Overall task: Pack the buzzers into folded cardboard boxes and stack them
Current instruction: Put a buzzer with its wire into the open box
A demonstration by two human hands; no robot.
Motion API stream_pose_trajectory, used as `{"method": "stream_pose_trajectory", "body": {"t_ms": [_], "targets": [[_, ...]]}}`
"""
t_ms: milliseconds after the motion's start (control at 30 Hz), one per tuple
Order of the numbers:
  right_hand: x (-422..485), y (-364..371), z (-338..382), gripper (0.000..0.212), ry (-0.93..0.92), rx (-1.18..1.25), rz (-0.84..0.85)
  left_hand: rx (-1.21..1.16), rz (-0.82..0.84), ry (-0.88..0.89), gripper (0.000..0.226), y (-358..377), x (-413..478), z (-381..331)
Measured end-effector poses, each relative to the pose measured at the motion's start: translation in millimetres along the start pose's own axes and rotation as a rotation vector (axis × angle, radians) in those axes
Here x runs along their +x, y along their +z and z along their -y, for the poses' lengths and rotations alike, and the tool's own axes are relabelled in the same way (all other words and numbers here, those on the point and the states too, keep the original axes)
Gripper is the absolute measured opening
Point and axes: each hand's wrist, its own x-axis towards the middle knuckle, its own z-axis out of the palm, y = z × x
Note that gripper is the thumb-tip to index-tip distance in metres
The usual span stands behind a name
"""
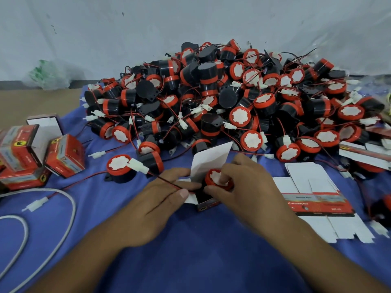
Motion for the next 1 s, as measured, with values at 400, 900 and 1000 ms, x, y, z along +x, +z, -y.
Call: {"method": "stream_pose_trajectory", "body": {"t_ms": [400,900,1000], "targets": [[5.7,-13.4,10.5,0.042,-0.212,0.007,0.251,0.289,-0.375,-0.018,0.027,12.3,13.8,-11.0],[24.2,1.3,14.6,0.020,-0.151,0.714,0.147,0.658,0.045,0.070,0.041,-3.3,16.1,-15.0],[25.5,4.8,13.5,0.017,-0.171,0.759,0.162,0.579,0.024,0.057,0.031,-1.4,14.1,-14.1]]}}
